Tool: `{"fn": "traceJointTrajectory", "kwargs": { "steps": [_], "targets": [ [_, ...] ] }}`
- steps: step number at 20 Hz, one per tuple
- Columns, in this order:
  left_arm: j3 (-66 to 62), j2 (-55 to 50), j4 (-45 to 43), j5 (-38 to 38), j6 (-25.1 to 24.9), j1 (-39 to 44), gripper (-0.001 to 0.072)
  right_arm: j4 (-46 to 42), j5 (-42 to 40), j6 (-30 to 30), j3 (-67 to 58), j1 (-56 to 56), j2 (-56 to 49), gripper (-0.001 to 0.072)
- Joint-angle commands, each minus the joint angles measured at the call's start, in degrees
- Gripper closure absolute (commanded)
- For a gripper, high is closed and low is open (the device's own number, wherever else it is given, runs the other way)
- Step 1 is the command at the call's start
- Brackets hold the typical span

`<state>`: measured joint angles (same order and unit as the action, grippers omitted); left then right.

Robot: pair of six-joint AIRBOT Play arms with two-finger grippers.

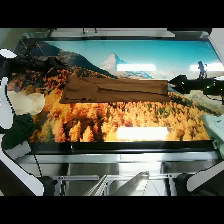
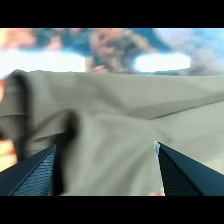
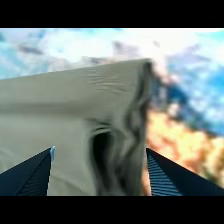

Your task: Fold the shirts.

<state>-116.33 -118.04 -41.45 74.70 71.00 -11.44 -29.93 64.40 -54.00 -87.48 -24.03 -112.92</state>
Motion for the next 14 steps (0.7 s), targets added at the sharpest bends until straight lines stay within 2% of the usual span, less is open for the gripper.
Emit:
{"fn": "traceJointTrajectory", "kwargs": {
  "steps": [1, 2, 3, 5, 6, 7, 8, 9, 12, 14],
  "targets": [
    [0.0, 0.61, 7.13, 1.16, 0.24, 1.22, 0.0022, 0.02, -0.04, -4.02, -0.24, 0.98, -3.96, 0.0071],
    [0.0, 0.61, 7.04, 1.57, 0.22, 2.14, 0.0036, 0.09, 0.61, -4.87, -0.26, 1.92, -5.11, 0.0072],
    [0.02, 0.61, 6.95, 2.16, 0.13, 3.08, 0.0212, 0.33, 1.03, -5.01, -0.28, 2.99, -5.92, 0.0081],
    [0.0, 0.61, 7.15, 3.67, -1.11, 5.01, 0.0699, 0.66, 1.01, -4.98, -1.03, 5.29, -7.06, 0.011],
    [0.0, 0.61, 7.13, 4.31, -1.53, 6.12, 0.0704, 0.61, 1.66, -4.94, -1.9, 6.21, -7.28, 0.0334],
    [0.0, 0.61, 7.1, 5.14, -1.55, 7.15, 0.0705, 0.63, 2.34, -4.94, -2.99, 6.88, -7.32, 0.0491],
    [0.0, 0.61, 7.08, 5.79, -1.6, 8.37, 0.0705, 0.63, 2.99, -4.94, -4.31, 7.17, -7.3, 0.0494],
    [0.0, 0.61, 6.84, 6.19, -1.62, 9.94, 0.0705, 0.63, 4.55, -4.92, -6.19, 7.28, -7.28, 0.068],
    [0.02, 0.59, 4.42, 5.4, -1.51, 16.0, 0.0706, 0.63, 8.9, -6.99, -12.09, 7.23, -5.57, 0.0689],
    [0.02, 0.57, -2.29, 1.64, -1.2, 21.81, 0.0706, 0.7, 12.37, -8.48, -16.02, 7.98, -2.71, 0.0689]
  ]
}}
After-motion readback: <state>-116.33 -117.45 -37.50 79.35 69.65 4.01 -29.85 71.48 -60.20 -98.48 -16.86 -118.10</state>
